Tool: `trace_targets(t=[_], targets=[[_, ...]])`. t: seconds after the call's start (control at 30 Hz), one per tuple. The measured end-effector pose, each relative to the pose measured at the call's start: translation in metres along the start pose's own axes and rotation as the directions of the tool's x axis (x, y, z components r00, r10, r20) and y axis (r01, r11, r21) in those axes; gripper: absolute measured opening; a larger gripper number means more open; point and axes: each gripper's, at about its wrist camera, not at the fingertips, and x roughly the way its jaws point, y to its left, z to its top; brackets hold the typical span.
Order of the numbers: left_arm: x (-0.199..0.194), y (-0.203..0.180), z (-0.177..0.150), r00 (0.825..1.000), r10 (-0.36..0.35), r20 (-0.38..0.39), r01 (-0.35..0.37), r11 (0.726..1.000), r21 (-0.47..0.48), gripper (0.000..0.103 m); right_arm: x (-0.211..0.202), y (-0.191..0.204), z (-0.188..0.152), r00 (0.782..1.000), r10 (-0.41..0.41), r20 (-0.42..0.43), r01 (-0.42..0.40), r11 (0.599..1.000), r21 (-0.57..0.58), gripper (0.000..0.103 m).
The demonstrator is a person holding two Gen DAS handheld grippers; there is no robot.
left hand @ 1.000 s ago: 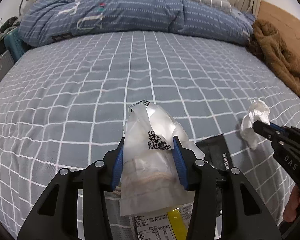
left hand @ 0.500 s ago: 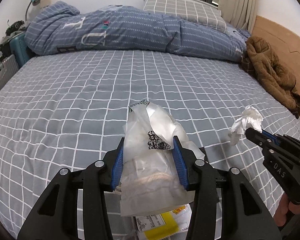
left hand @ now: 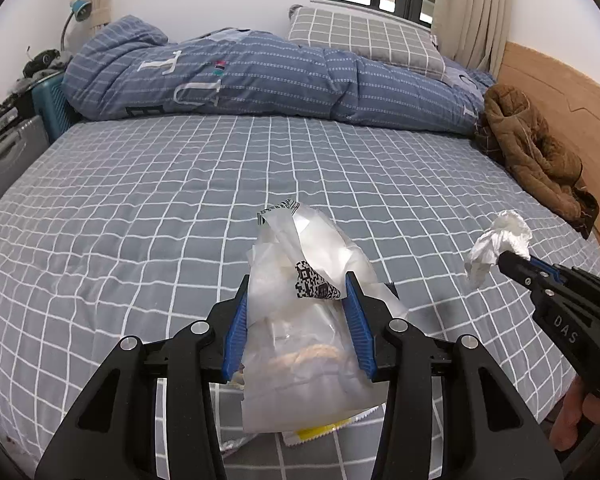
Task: Collect trash
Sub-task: 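Lift the clear bag with the left gripper while the right gripper carries the tissue toward the bin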
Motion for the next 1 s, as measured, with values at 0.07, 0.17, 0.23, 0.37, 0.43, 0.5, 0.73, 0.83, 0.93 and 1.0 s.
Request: trace_targets(t=[0.07,0.17,0.23,0.37,0.43,0.5,0.73,0.83,0.93,1.0], targets=[[-0.004,-0.002,-0.004,1.000,-0.006,-0.004,0.006,1.000,-0.001,0.043,-0.006,0.002,-0.003,1.000,-0.006,0.006,0.006,1.000,-0.006,0.011],[-0.009,-0.004,-0.008,1.000,-0.009,-0.005,0.009,1.000,0.007,0.043,-0.014,0.002,-0.007,1.000,-0.007,0.010,0.007,1.000,-0.008,0.011],[-0.012,-0.005,-0.011,1.000,-0.012,-0.006,0.012,1.000,0.009,0.043,-0.017,0.004,-0.009,1.000,-0.011,0.013,0.012,1.000,-0.013,0.011],[-0.017,-0.006,-0.018,1.000,-0.008,-0.012,0.008,1.000,0.014,0.043,-0.024,0.008,-0.013,1.000,-0.016,0.018,0.017,1.000,-0.023,0.011],[-0.020,-0.006,-0.021,1.000,-0.008,-0.015,0.008,1.000,0.014,0.043,-0.028,0.009,-0.015,1.000,-0.013,0.019,0.014,1.000,-0.023,0.011],[-0.024,-0.006,-0.025,1.000,-0.007,-0.017,0.007,1.000,0.018,0.043,-0.032,0.012,-0.017,1.000,-0.011,0.021,0.012,1.000,-0.026,0.011],[-0.035,-0.005,-0.042,0.999,-0.008,-0.033,0.008,1.000,0.024,0.043,-0.045,0.019,-0.029,1.000,-0.005,0.015,0.006,0.999,-0.034,0.011],[-0.039,-0.005,-0.049,0.999,-0.008,-0.038,0.009,1.000,0.024,0.043,-0.051,0.019,-0.035,1.000,0.000,0.015,0.000,1.000,-0.025,0.011],[-0.043,-0.005,-0.055,0.999,-0.009,-0.042,0.010,1.000,0.019,0.043,-0.058,0.021,-0.040,1.000,0.007,0.014,-0.007,1.000,-0.015,0.011],[-0.046,-0.005,-0.058,0.999,-0.010,-0.044,0.011,1.000,0.016,0.043,-0.063,0.022,-0.043,1.000,0.012,0.015,-0.011,1.000,-0.013,0.011]])
